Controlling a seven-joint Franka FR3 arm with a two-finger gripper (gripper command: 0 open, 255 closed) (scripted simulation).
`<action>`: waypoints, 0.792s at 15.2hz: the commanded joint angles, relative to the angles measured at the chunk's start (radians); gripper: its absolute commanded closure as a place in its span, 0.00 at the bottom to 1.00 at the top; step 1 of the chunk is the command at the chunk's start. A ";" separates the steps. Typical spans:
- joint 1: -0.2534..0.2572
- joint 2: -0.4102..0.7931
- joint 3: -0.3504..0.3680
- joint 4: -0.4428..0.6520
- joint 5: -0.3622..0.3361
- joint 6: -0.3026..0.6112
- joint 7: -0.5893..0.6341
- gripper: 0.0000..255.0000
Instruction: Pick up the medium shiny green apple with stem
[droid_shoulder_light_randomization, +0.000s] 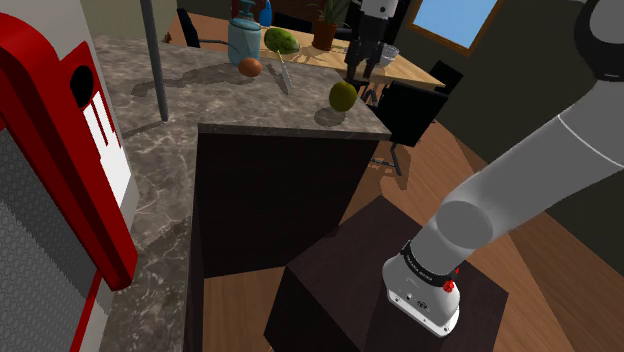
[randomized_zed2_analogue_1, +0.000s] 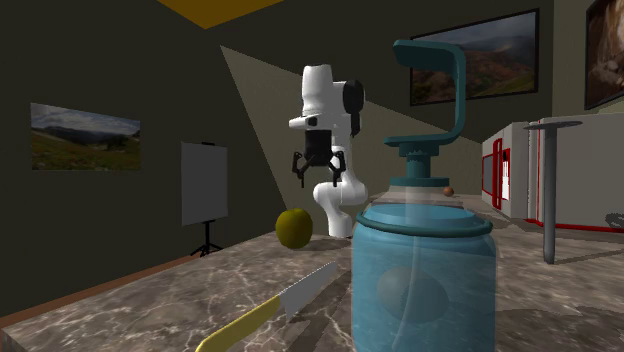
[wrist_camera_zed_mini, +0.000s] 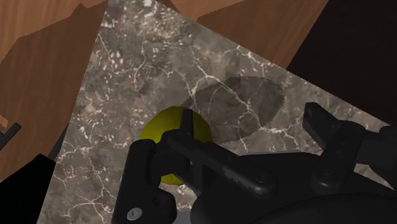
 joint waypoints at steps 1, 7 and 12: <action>-0.009 0.069 -0.015 0.070 -0.004 0.009 -0.017 0.00; -0.038 0.256 -0.049 0.285 0.000 0.010 -0.061 0.00; -0.039 0.255 -0.049 0.217 -0.001 0.077 -0.058 0.00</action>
